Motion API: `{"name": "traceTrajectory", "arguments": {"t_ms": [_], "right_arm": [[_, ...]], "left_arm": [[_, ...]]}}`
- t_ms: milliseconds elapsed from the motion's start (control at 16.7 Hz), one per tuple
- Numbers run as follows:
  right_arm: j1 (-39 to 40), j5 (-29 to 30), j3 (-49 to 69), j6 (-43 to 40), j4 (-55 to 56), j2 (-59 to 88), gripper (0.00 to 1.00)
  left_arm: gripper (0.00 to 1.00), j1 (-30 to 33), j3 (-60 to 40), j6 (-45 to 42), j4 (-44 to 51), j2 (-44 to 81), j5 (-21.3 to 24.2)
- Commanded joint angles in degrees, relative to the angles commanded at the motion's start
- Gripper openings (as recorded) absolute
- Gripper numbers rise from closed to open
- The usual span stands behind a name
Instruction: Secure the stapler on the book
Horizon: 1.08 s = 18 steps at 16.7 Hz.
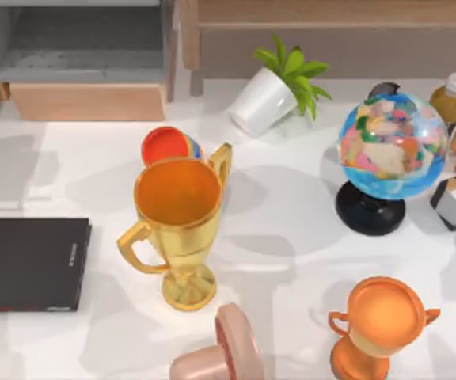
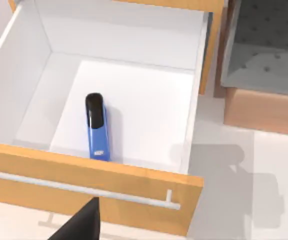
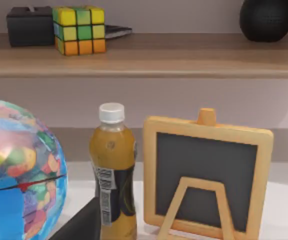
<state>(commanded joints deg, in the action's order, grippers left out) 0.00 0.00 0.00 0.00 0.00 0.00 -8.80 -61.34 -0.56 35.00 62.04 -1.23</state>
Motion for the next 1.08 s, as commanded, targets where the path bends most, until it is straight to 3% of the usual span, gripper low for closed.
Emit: {"name": "traceTrajectory", "arguments": {"t_ms": [660,1080], "right_arm": [[0.0,0.0,0.0,0.0,0.0,0.0,1.0],[0.0,0.0,0.0,0.0,0.0,0.0,1.0]], "left_arm": [[1.0,-7.8,-63.9,-0.1,34.6,64.4,0.7],[1.0,-9.5,-87.1,-0.2,46.8,87.8,1.6]]}}
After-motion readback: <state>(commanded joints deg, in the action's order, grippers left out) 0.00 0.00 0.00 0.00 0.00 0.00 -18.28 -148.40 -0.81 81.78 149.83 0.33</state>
